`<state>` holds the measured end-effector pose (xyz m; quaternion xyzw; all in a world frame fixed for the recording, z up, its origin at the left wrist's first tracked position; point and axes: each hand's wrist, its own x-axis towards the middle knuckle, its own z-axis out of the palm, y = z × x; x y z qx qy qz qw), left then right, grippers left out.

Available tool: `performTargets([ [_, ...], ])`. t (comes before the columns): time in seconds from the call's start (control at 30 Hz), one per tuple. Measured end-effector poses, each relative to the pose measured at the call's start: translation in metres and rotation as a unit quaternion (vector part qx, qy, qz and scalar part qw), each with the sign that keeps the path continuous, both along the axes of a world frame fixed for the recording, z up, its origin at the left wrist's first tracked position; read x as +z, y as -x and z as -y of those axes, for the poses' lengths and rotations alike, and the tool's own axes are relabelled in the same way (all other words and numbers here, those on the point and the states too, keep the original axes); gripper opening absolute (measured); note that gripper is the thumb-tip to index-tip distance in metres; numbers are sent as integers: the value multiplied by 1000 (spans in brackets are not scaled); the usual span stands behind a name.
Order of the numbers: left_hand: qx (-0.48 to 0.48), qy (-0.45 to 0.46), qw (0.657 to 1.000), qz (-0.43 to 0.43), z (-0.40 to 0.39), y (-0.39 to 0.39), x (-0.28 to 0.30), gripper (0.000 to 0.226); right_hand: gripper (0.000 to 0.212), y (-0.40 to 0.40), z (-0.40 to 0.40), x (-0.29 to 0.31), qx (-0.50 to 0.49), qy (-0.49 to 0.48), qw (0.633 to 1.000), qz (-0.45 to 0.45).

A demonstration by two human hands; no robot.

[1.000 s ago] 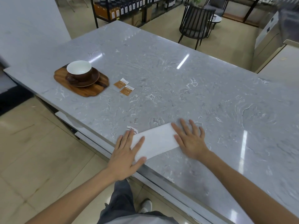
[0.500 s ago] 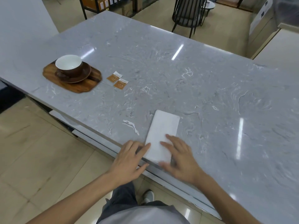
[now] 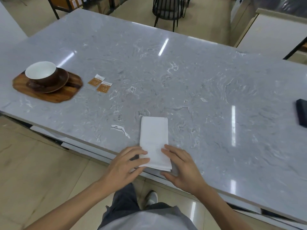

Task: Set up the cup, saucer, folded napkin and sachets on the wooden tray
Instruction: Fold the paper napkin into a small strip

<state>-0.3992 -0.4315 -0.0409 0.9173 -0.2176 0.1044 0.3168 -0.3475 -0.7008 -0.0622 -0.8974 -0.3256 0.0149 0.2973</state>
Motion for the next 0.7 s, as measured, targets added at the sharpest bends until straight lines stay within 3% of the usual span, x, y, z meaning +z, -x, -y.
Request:
performTargets([
  [0.13, 37, 96, 992, -73, 3, 6, 5, 25, 73, -9, -1, 10, -10, 4, 1000, -22],
  [0.27, 50, 139, 985, -93, 3, 2, 3, 22, 54, -15, -6, 18, -34, -4, 998, -48],
  [0.4, 43, 173, 978, -109, 2, -7, 1, 22, 36, -26, -9, 19, -33, -57, 997, -45],
  [0.53, 66, 197, 962, -179, -4, -19, 2, 39, 38, -31, -11, 17, -57, -126, 985, -103],
  [0.7, 110, 229, 951, -179, -1, -35, 6, 9, 18, -33, -16, 23, -74, -143, 975, -151],
])
